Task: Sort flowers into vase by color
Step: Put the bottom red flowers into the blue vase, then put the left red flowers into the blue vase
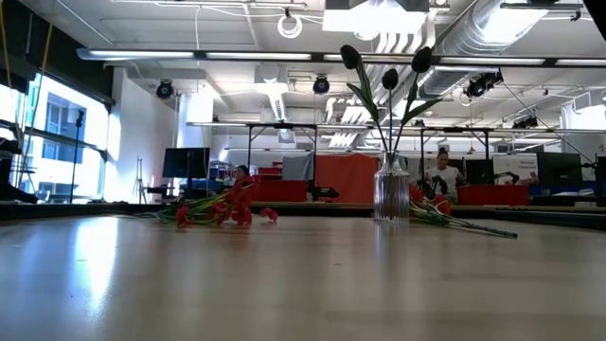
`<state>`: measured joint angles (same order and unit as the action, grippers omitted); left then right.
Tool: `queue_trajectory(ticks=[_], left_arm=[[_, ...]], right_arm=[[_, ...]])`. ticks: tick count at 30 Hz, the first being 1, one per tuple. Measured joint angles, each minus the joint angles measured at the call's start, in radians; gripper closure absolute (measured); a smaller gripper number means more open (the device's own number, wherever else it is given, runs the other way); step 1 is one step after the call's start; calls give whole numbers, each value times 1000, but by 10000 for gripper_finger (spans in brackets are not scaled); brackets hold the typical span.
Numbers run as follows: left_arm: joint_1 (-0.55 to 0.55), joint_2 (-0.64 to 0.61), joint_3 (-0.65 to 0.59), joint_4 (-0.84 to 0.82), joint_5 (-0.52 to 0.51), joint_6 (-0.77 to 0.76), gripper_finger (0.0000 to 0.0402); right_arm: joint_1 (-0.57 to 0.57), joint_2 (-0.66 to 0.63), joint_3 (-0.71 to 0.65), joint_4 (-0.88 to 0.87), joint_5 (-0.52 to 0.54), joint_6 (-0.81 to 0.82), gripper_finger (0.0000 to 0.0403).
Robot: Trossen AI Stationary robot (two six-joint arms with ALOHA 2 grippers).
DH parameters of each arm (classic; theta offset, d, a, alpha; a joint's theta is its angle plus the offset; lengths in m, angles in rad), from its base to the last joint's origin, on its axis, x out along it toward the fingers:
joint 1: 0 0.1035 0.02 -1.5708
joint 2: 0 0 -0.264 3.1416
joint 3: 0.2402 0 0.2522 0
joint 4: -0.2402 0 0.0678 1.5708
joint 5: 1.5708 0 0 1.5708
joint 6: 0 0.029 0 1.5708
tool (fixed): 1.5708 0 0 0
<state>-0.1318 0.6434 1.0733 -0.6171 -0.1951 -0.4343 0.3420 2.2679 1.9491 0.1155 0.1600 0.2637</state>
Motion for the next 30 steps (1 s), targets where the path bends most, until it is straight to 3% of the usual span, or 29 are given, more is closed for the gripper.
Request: queue_trajectory(ticks=[9, 18, 25, 30], left_arm=[[0, 0, 0, 0, -2, 0, 151], [0, 0, 0, 0, -2, -3, 151], [0, 47, 0, -22, 17, -144, 151], [1, 166, 0, -104, 144, -52, 151]], right_arm=[[6, -115, 0, -535, -63, 42, 123], [110, -116, 0, -991, -66, 164, 123], [211, -114, 0, -1151, -1, 366, 124], [248, -114, 0, -1213, -13, 524, 124]])
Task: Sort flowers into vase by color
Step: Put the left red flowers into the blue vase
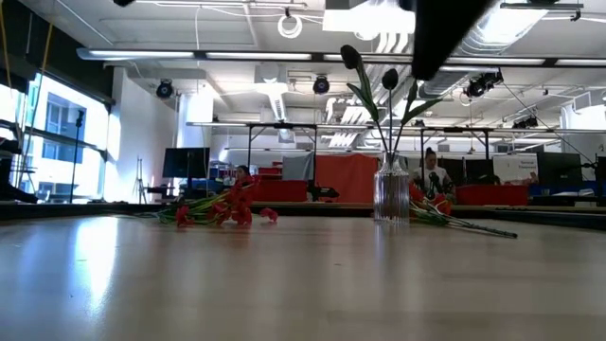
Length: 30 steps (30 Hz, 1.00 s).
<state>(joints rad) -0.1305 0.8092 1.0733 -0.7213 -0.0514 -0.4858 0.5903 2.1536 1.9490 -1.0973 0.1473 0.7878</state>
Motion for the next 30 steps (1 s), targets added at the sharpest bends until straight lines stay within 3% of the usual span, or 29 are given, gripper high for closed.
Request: queue_trajectory(ticks=[9, 13, 21, 25, 30], left_arm=[[160, 148, 50, -314, 40, 308, 151], [298, 147, 67, -331, 52, 449, 151], [542, 218, 68, -486, 121, 650, 151], [566, 242, 68, -473, 123, 651, 151], [560, 244, 68, -438, 123, 587, 151]], right_arm=[[20, -9, 0, -120, -40, 217, 124], [26, -34, 0, -157, -38, 262, 124], [79, -120, -10, -404, 84, 409, 124], [115, -249, -185, -357, 89, 541, 134], [140, -501, -560, -41, 158, 654, 167]])
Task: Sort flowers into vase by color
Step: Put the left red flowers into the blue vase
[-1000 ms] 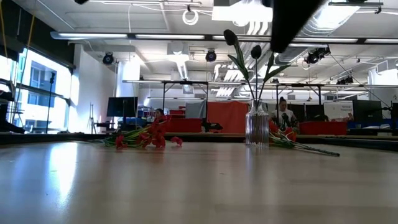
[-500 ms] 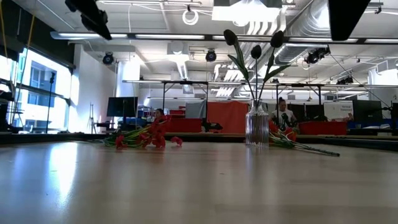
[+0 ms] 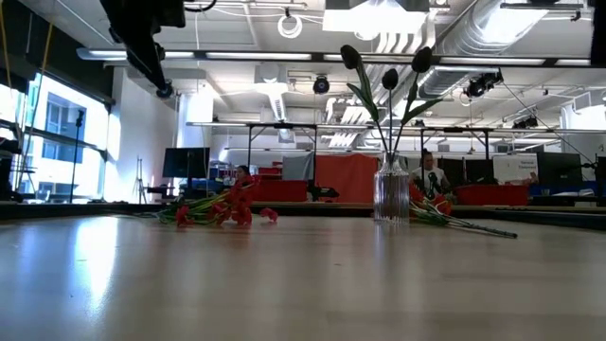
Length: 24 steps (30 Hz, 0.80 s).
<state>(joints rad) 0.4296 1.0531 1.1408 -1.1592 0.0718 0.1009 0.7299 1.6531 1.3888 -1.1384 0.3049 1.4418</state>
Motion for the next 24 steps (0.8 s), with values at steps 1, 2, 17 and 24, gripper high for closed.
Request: queue_trajectory(ticks=[1, 2, 17, 24], left_arm=[[-4, 0, 0, 1, -3, -5, 151], [-9, 0, 0, -3, -12, -7, 151], [-139, 261, 0, -183, -256, 317, 151], [-54, 378, -2, -89, -264, 439, 151]], right_arm=[[-3, -54, -74, 85, 17, 2, 173], [-10, -107, -155, 176, 28, 0, 179], [-148, -411, -776, 1196, 9, -281, 194], [-163, -411, -779, 1253, 10, -299, 194]])
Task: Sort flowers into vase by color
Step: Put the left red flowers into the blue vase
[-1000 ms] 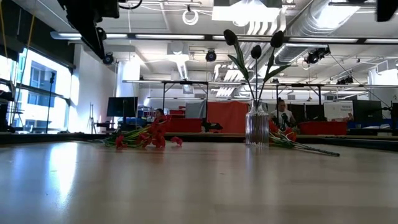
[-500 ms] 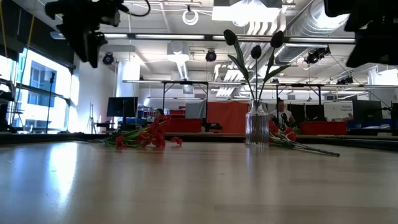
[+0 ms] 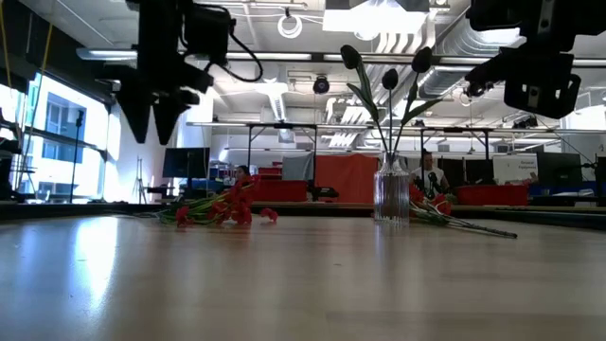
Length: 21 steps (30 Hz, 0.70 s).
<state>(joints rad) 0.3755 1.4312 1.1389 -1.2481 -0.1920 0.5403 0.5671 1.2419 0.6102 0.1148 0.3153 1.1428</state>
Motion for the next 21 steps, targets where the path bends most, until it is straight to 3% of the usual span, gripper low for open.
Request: queue_trajectory(ticks=[5, 10, 15, 21], left_arm=[[70, 11, -102, 178, -10, 48, 151], [66, 12, -242, 287, -57, 173, 151], [85, 12, -297, 409, -6, 179, 151], [136, 12, -368, 499, 64, 263, 151]], right_arm=[[-1, 0, 0, 8, 3, 1, 194], [-3, 0, 0, 29, 60, 4, 194], [-15, 0, 0, 31, 120, 33, 194], [-42, 0, 0, 31, 121, 72, 194]])
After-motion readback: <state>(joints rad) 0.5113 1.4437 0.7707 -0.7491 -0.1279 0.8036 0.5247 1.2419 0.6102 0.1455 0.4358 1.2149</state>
